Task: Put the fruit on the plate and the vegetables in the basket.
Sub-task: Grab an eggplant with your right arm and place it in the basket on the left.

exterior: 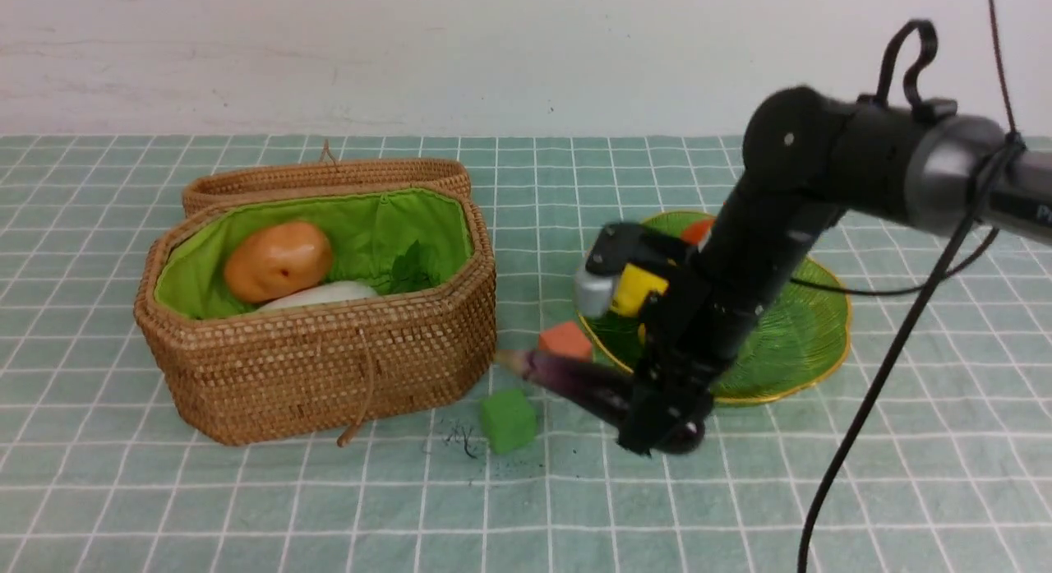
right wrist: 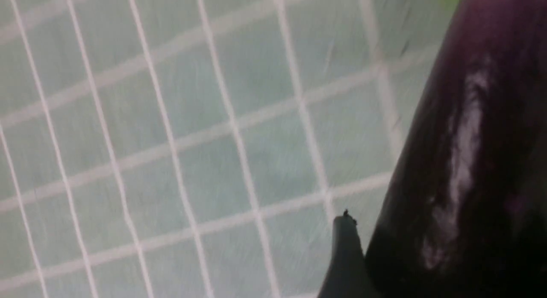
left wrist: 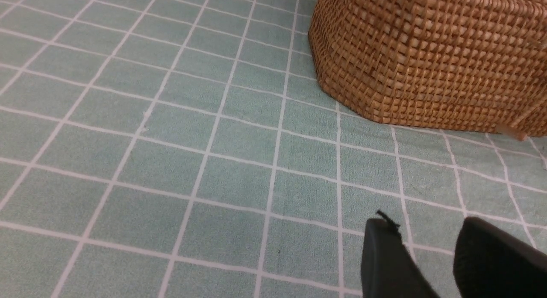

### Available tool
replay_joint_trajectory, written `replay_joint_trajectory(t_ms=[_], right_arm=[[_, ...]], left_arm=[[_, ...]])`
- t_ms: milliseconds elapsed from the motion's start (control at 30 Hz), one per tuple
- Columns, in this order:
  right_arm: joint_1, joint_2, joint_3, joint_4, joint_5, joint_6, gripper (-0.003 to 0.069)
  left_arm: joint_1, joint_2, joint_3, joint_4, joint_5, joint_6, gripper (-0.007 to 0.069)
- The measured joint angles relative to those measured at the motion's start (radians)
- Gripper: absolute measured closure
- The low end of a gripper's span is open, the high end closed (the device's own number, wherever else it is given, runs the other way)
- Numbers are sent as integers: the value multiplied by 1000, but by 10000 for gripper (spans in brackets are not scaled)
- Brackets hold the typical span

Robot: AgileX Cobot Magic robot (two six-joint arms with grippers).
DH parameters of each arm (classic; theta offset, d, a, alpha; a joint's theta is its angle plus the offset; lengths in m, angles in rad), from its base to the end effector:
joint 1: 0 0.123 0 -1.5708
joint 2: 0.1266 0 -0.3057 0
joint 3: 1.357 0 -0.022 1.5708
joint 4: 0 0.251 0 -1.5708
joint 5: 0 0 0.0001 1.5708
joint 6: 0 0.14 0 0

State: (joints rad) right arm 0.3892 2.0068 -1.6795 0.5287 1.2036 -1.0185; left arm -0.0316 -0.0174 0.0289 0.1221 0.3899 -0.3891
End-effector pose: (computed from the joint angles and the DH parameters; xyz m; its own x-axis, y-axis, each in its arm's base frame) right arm 0.3765 0.2257 0.2217 -0.3274 -0.8261 -0.4586 -0.9443 0.2690 0.1897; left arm 0.0780 0.0040 0.1543 -0.2914 -0.2632 -0.9197 -0.0955 0.9646 -0.2458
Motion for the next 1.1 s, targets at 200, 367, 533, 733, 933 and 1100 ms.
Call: replay_joint_trajectory(t_ms=[200,367,533,733,933,1100], right_arm=[[0,-1,-210,232,-6,-36,216],[32,-2,-242,463,-219,-200,219],[100,31,-243,525,-410,-362,222],[164,133,-244,533,-541,-456,222],[170,181,-241,533,-597,-468,171],[170,164,-241,540,-573,-468,-7]], left_arm=[[0,0,0,0,0,0,387],[0,0,0,0,0,0,387],[0,0,0,0,0,0,387],[0,0,0,0,0,0,387],[0,0,0,0,0,0,387],[0,0,0,0,0,0,387]])
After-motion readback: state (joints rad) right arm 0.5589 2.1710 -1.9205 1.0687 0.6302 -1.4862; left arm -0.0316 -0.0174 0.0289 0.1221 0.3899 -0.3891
